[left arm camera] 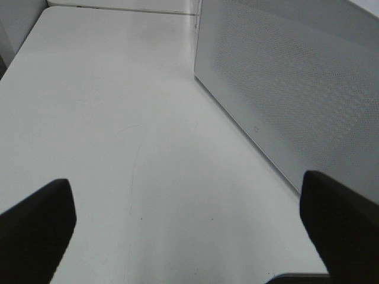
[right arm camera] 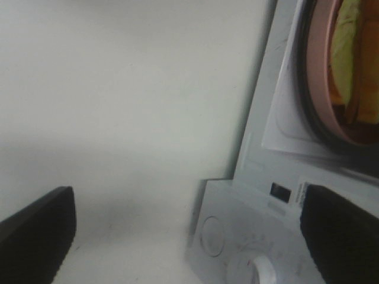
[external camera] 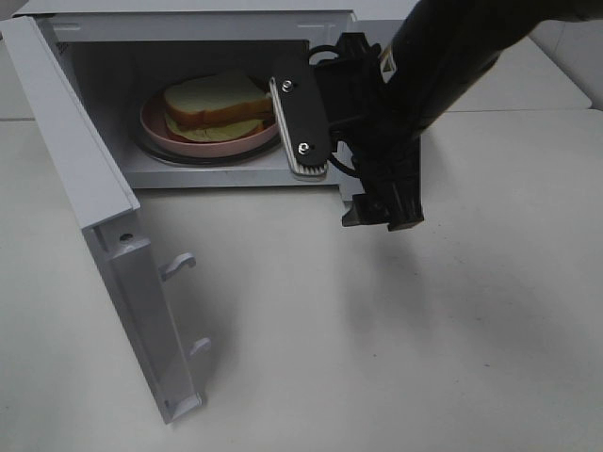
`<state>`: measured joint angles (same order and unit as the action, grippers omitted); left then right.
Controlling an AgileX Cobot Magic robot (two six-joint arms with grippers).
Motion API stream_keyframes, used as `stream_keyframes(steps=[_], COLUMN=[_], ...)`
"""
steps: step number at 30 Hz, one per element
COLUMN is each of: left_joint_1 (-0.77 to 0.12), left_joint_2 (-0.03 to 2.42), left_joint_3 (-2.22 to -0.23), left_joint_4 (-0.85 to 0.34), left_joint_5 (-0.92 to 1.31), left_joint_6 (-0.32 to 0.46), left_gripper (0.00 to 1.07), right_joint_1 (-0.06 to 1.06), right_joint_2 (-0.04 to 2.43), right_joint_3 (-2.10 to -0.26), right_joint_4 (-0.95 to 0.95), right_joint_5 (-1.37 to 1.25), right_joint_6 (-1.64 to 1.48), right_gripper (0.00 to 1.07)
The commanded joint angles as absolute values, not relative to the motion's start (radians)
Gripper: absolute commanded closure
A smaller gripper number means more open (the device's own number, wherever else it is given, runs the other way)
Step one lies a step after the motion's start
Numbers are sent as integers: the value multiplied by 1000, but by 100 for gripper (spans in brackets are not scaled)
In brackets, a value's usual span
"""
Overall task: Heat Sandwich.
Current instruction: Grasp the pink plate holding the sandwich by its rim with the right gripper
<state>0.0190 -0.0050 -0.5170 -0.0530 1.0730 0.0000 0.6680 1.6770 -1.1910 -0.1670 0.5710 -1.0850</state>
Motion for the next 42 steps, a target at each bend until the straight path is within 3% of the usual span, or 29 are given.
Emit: stream_keyframes(steps=[1,19,42], left_joint_1=[23,23,23], left_joint_2=[-22,-22,-22], left_joint_3=[-515,-515,-515], left_joint_4=[-52,-52,-52], left_joint_5=[1069,1069,1069], left_joint_6=[0,0,0], left_gripper=[10,10,10], right_joint_1=[678,678,687], right_joint_2=[1710,1944,2298], right_joint_3=[-1227,-1436,-1831], right_joint_4=[-169,-161,-116], right_joint_5=[548,454,481], right_joint_6=[-1110,-1116,-1113], right_gripper=[8,11,14])
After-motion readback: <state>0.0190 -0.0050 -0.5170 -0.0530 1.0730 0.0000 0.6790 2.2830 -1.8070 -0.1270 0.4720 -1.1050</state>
